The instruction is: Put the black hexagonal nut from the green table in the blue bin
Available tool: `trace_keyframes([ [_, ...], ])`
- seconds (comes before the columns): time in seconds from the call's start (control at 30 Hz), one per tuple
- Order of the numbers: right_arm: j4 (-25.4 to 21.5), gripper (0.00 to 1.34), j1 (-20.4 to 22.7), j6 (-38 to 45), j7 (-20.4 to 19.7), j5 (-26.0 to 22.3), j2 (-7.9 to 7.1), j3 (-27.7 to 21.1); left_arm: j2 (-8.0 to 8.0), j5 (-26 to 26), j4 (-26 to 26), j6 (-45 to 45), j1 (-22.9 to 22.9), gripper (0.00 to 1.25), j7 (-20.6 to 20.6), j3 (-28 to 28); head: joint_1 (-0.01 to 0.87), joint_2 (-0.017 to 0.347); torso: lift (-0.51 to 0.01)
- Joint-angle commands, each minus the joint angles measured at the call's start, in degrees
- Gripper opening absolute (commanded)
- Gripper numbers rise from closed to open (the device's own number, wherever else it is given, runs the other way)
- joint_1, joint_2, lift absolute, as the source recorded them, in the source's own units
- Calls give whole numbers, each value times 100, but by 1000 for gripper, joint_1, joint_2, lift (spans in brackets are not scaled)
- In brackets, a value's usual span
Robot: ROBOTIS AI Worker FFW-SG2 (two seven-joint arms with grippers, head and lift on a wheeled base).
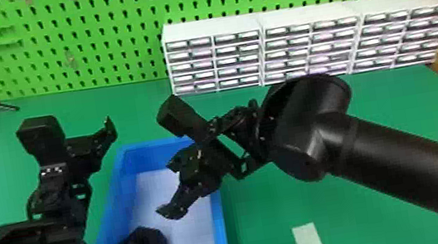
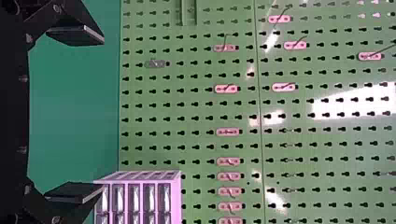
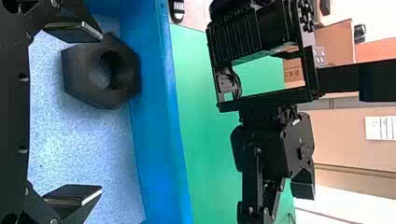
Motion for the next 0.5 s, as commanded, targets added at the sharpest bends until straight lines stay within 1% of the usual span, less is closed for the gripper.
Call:
trace_keyframes([
  [0.0, 2, 1186, 9, 0, 0, -8, 0, -10, 8, 0, 0, 0, 8, 1078, 0, 4, 683, 28, -96],
  [0.33, 2, 1186, 62, 0, 0, 9, 9, -98, 8, 9, 0, 0, 16, 1078, 0, 4, 683, 28, -96],
  [0.47, 2, 1186, 185, -9, 9, 106, 9, -388, 8, 9, 0, 0, 25, 1078, 0, 13, 683, 28, -96],
])
